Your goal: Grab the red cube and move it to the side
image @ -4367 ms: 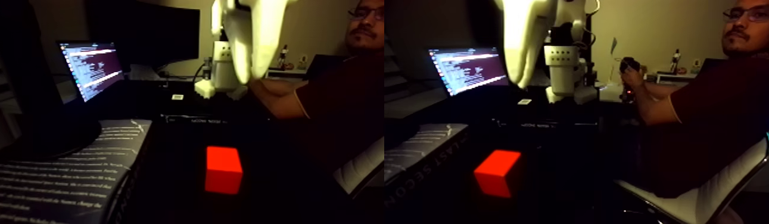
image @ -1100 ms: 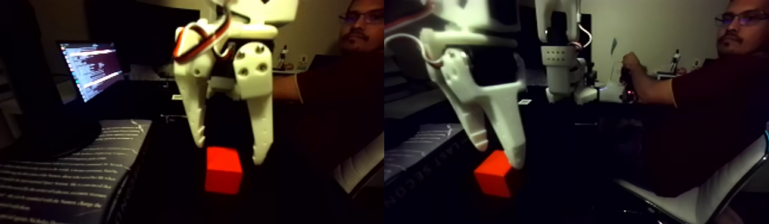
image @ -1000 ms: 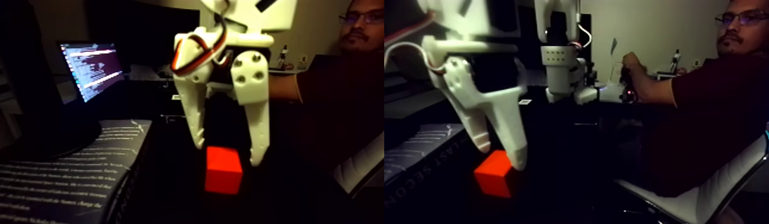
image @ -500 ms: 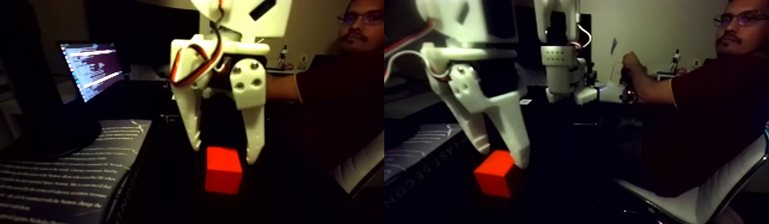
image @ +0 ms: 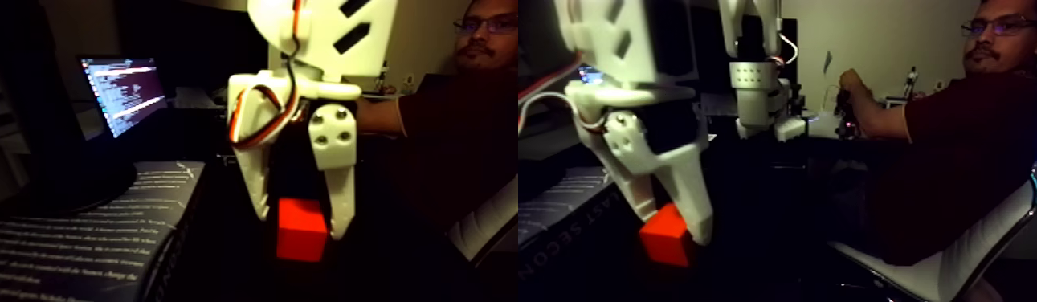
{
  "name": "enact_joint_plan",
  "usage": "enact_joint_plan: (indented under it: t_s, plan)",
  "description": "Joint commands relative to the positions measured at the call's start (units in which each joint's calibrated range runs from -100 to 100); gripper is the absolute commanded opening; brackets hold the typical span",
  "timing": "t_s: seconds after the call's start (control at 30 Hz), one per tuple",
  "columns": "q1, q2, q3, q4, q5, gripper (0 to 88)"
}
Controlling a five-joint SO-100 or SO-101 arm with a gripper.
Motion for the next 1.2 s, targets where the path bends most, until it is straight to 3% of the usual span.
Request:
enact_joint_plan:
  t_s: [0.0,0.73,0.97,1.17]
  plan:
    - [-0.3,-0.1,-1.0,-0.5,-0.2,25.4]
    - [-0.3,0.1,0.0,-1.9,-0.2,25.2]
    - [-0.4,-0.1,1.1,-1.9,-0.2,7.8]
    - [-0.4,-0.1,1.2,-1.9,-0.2,7.6]
